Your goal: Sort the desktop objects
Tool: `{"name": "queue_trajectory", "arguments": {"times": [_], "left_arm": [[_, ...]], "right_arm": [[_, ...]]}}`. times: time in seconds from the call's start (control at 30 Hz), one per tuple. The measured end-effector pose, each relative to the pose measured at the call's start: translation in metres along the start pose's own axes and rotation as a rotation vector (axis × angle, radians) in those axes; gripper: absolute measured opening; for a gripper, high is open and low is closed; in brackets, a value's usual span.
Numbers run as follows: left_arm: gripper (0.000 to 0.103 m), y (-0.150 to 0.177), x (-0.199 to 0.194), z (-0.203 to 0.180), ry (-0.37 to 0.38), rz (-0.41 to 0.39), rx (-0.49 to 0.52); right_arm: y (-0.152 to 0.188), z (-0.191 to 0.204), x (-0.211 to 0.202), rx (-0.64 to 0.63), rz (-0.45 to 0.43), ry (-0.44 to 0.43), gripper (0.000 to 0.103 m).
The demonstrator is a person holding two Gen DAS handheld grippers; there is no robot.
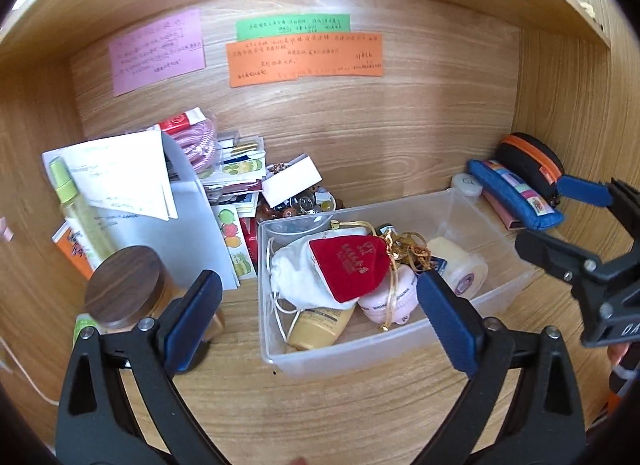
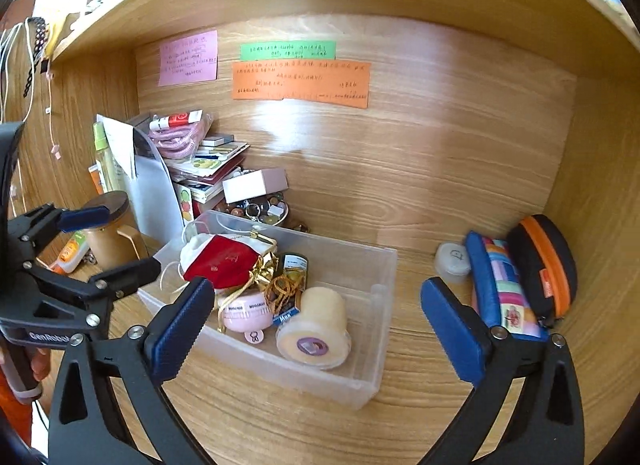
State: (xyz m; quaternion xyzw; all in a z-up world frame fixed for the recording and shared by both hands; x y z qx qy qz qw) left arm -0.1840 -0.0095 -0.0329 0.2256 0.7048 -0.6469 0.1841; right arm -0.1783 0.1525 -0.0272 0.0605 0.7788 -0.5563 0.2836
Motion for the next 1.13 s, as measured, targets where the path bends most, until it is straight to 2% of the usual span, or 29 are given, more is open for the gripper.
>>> {"name": "queue_trajectory", "arguments": {"times": [0.37,0.53,0.73,1.13], "left_arm": [[0.102,0.019,-0.032,-0.004,-0.003,-0.039,-0.056],[0.102,0.026,-0.041,-0.003,-0.028,-0.063,-0.068],[0.102,0.032,-0.051,0.0,-0.027,-0.078,-0.096],[0.102,0.045,-0.045,-0.01,-0.008,-0.072,-0.079]], "right_arm": [[0.025,0.008,-0.021,0.019,-0.003,0.059,0.103],[0.032,0.012,-0.031,0.025,-0.016,0.088,0.103],[0.043,0.017,-0.04,0.044,-0.026,0.1,0.103],[0.063,0.021,-0.036,0.083,-0.003,0.073,0.103]]}}
Point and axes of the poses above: each gripper's, at about its wrist camera, not at the fingertips, and x roughly the way its jaws point, z to its left, y to its underside, the point moved 7 cm from there along x, roughly the way its jaws point, and after that the axes turned 10 degrees about -x, right-handed, at the moved point
